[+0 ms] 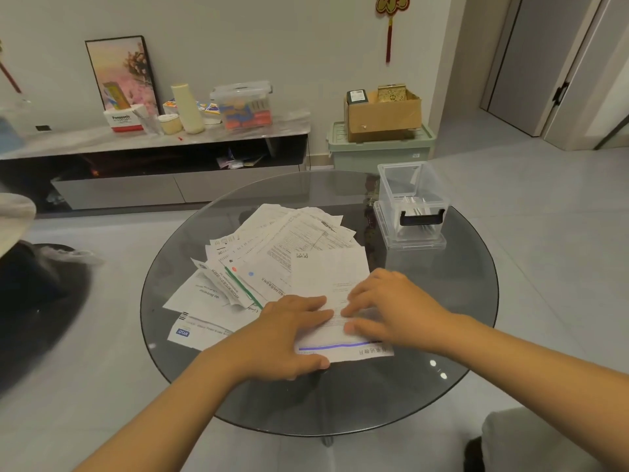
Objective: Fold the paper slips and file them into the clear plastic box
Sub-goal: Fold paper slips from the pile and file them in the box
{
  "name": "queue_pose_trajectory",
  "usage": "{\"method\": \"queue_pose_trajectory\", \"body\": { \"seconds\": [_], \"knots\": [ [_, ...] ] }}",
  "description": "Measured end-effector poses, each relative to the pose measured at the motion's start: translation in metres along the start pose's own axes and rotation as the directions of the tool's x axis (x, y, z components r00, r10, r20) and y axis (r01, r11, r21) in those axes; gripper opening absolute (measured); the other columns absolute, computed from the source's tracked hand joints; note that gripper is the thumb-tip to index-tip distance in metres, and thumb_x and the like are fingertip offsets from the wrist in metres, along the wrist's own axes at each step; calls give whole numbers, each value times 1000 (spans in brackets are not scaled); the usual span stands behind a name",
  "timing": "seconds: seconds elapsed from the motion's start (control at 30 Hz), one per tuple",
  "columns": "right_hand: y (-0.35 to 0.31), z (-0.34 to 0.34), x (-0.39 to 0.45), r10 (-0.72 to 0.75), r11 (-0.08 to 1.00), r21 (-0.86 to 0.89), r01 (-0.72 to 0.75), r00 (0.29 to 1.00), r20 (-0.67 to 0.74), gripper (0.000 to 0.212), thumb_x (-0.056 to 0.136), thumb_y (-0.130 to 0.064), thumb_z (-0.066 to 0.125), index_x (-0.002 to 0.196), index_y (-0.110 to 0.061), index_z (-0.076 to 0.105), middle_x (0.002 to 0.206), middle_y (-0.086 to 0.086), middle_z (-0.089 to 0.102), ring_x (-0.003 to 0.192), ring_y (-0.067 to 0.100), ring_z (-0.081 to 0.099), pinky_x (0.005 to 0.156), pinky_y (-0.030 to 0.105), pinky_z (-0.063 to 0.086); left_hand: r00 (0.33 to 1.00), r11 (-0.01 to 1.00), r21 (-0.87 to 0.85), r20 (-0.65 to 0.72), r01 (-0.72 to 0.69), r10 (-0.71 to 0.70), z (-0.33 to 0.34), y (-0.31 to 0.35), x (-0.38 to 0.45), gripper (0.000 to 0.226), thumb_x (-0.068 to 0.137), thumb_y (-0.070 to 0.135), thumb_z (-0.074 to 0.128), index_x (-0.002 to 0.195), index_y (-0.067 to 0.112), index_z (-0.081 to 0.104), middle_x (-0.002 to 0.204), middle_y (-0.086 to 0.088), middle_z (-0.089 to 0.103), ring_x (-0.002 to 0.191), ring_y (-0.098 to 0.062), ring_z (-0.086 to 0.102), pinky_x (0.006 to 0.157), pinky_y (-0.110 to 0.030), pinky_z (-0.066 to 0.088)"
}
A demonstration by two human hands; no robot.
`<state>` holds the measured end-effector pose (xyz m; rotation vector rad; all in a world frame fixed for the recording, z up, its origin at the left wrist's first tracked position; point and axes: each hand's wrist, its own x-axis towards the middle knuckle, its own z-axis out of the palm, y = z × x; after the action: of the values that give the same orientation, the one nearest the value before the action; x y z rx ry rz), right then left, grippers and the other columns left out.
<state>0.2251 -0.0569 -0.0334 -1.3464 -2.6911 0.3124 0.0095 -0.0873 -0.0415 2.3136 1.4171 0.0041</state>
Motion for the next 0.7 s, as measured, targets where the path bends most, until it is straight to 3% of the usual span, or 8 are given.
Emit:
{"method": "queue_pose_trajectory", "body": {
  "seconds": [0.07, 0.2, 0.33, 0.5, 0.6, 0.7],
  "knots": [
    [-1, -2, -10, -13, 1000, -3, 13, 994, 109, 49, 83, -59, 55, 128, -39, 53, 140, -14, 45, 127, 10, 35, 103, 28, 32, 1000, 1000, 20, -16, -10, 11, 1, 0, 0, 69, 85, 55, 57, 145, 38, 27, 153, 21, 16, 140, -3, 10, 117, -34, 13],
    [0, -4, -19, -24, 999, -29, 31, 973, 228, 72, 74, -64, 61, 138, -43, 37, 152, -11, 26, 138, 11, 20, 110, 28, 22, 999, 999, 32, -30, -14, 15, 1, -1, 2, 67, 85, 54, 56, 144, 38, 29, 153, 20, 18, 140, -2, 10, 117, -34, 13],
    [0, 0, -15, -17, 999, 31, 12, 982, 187, 64, 74, -60, 65, 133, -47, 42, 151, -14, 27, 136, 10, 21, 109, 28, 20, 1000, 1000, 19, -3, 14, -14, -1, 0, 1, 77, 78, 63, 60, 144, 39, 29, 152, 23, 17, 139, -2, 9, 117, -34, 13],
    [-5, -2, -21, -44, 998, -34, 50, 987, 152, 46, 85, -55, 55, 129, -46, 48, 148, -15, 36, 137, 8, 26, 108, 27, 28, 1000, 999, 30, -20, 13, -13, -2, 4, 1, 75, 78, 62, 61, 143, 38, 31, 152, 22, 19, 139, -2, 11, 116, -32, 13],
    [-4, -5, -22, -42, 999, -1, 42, 991, 125, 33, 89, -50, 50, 119, -42, 60, 132, -13, 54, 129, 10, 41, 100, 31, 40, 1000, 1000, 10, -25, 12, -12, -3, 4, 1, 68, 79, 62, 58, 140, 40, 36, 151, 22, 23, 138, -3, 14, 116, -35, 14],
    [2, -4, -21, 5, 996, 93, -13, 996, 87, 26, 91, -46, 47, 105, -37, 67, 113, -9, 66, 108, 14, 58, 86, 35, 48, 999, 999, -29, -20, 28, -29, -6, 7, -1, 70, 72, 70, 48, 137, 44, 40, 149, 25, 24, 136, -4, 17, 114, -36, 14]
  ]
}}
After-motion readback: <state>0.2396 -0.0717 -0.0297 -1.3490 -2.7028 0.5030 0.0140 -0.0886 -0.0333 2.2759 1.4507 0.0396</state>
